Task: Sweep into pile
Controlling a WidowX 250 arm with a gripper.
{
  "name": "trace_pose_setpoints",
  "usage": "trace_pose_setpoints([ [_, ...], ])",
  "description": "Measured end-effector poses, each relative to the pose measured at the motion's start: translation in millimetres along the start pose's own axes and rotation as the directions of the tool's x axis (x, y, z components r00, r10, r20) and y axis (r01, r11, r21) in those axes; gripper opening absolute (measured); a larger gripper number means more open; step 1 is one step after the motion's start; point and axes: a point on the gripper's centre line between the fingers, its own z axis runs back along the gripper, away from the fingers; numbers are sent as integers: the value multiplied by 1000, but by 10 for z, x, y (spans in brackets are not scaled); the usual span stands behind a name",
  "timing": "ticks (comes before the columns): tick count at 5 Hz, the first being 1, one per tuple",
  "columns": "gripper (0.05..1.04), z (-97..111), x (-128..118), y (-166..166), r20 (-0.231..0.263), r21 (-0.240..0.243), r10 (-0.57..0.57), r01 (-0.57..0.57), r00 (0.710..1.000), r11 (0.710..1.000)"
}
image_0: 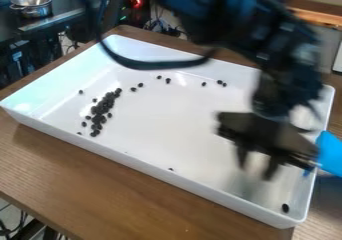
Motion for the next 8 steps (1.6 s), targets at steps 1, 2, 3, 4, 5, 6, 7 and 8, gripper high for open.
trace_pose_setpoints([
  [1, 366, 46, -63, 517, -7, 85, 34, -34, 999, 996],
  [2, 366, 117, -201, 955, 39, 146, -26, 20, 999, 989],
  [3, 366, 119, -226, 1446, 61, 184, -61, 49, 996, 982],
  [4, 366, 281, -38, 1454, 99, -30, -94, 97, 991, 995],
  [5, 366, 481, 270, 1076, 158, -212, -54, 88, 986, 973],
  [6, 366, 463, 377, 569, 98, -282, -62, 87, 993, 956],
  [7, 366, 377, 330, 57, 17, -251, -57, 59, 998, 966],
  [8, 366, 356, 216, -409, -16, -213, -47, 43, 999, 976],
])
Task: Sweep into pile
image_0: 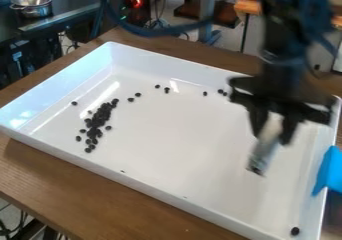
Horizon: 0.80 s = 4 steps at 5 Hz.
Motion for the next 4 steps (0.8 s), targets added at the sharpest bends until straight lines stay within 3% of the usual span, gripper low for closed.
trace_pose_setpoints([
  [4, 366, -324, -336, -277, -1, 94, -14, 14, 1000, 995],
])
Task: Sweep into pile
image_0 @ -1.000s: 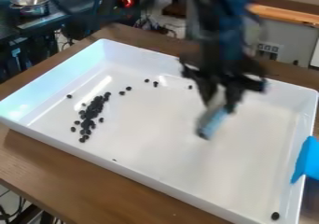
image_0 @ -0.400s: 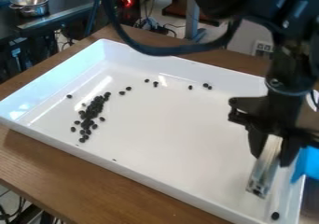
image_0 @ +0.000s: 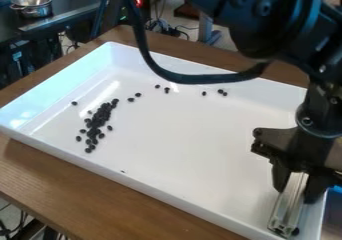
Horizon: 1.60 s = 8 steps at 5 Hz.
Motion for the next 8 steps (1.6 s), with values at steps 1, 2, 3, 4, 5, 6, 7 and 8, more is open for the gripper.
trace_pose_setpoints([
  [1, 366, -5, -14, -52, 5, 3, -7, 7, 1000, 1000],
  [2, 366, -12, 1, -95, 30, 20, -6, 5, 1000, 1000],
  [3, 366, -28, -1, -25, 66, 56, -13, 9, 998, 998],
  [4, 366, 8, 2, 433, 101, 148, 7, -22, 995, 989],
  [5, 366, 68, -47, 1027, 91, 232, 96, -115, 991, 966],
  [6, 366, 177, -179, 1465, 120, 246, 122, -149, 985, 958],
  [7, 366, 165, -230, 1943, 172, 260, 109, -151, 979, 954],
  [8, 366, 173, -176, 2432, 236, 288, 86, -154, 968, 945],
])
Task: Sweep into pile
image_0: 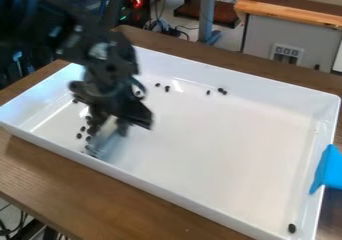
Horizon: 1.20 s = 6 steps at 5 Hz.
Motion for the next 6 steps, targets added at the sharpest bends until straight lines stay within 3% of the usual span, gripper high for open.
trace_pose_setpoints([
  [1, 366, -33, 83, 37, -21, -93, -29, 27, 999, 995],
  [2, 366, 143, 414, -251, 18, -272, -70, 72, 997, 960],
  [3, 366, 283, 726, -735, 21, -414, -236, 223, 972, 883],
  [4, 366, 251, 723, -1030, -43, -364, -166, 140, 985, 921],
  [5, 366, 66, 725, -1212, -65, -370, -173, 137, 983, 919],
  [6, 366, -89, 735, -1179, -65, -344, -159, 127, 985, 930],
])
